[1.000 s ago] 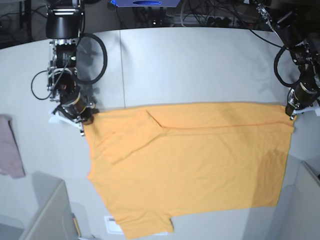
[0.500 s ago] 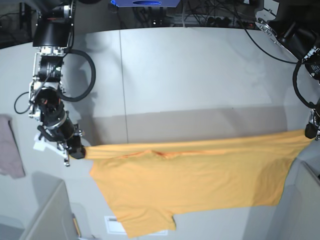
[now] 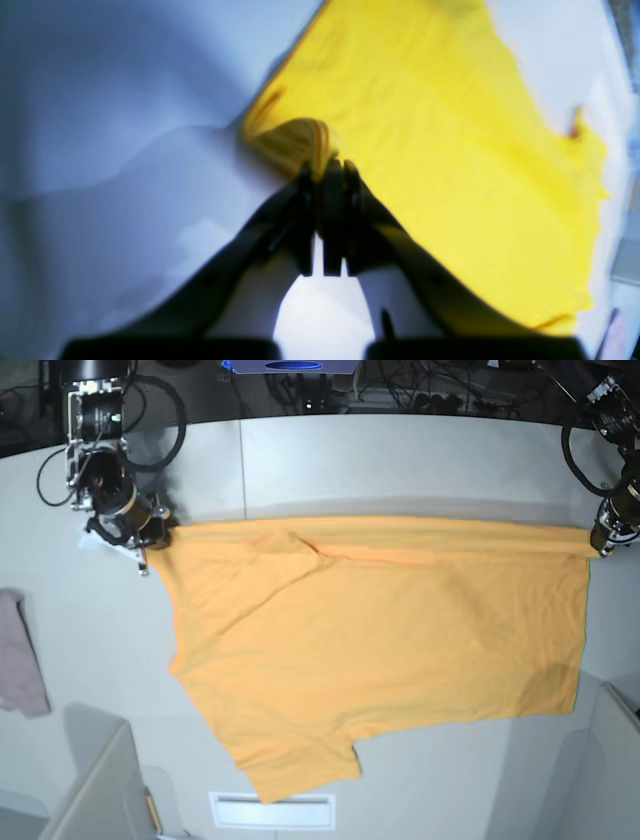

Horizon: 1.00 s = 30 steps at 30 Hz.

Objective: Fold the T-shirt properly
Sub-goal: 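Drag the held edge with both grippers toward the robot, straightening the shirt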

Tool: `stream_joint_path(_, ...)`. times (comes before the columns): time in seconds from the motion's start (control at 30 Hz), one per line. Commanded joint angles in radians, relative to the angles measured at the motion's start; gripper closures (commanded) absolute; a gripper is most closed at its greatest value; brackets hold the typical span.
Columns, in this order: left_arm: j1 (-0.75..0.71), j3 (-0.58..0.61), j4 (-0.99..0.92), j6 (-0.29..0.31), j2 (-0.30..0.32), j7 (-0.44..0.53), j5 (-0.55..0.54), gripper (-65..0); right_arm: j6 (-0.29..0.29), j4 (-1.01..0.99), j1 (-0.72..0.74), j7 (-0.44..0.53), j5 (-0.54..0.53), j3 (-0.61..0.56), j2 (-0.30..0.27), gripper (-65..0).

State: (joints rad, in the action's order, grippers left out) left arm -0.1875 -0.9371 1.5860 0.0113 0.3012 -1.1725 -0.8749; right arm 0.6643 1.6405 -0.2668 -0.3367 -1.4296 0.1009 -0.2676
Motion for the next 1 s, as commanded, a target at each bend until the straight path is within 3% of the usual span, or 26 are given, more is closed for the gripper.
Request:
stream_joint_path(0.0, -0.008, -0.006, 0.023, 0.005, 0.019, 0.018, -0.014, 0.0, -0.041, 0.031, -0.004, 0.018, -0.001, 0.01, -0.015, 0.0)
stream_joint_path(0.23, -0.099, -0.004, 0.026, 0.006, 0.019, 0.018, -0.013, 0.0, -0.054, 0.126, -0.128, 0.018, 0.002, 0.01, -0.02, 0.0)
stream_joint_path(0.5, -0.192, -0.006, 0.049, 0.006, 0.02, 0.018, -0.013, 0.0, -0.054, 0.206, -0.223, 0.018, 0.138, 0.012, -0.015, 0.0)
stream_joint_path(0.77, -0.287, -0.012, 0.119, 0.006, 0.003, 0.018, -0.013, 0.0, -0.056, 0.224, -0.303, 0.018, 0.141, 0.012, -0.022, 0.0)
stream_joint_path(0.97, -0.341, -0.006, 0.123, 0.006, -0.01, 0.018, -0.013, 0.0, -0.058, 0.226, -0.346, 0.018, 0.141, 0.032, -0.06, 0.0)
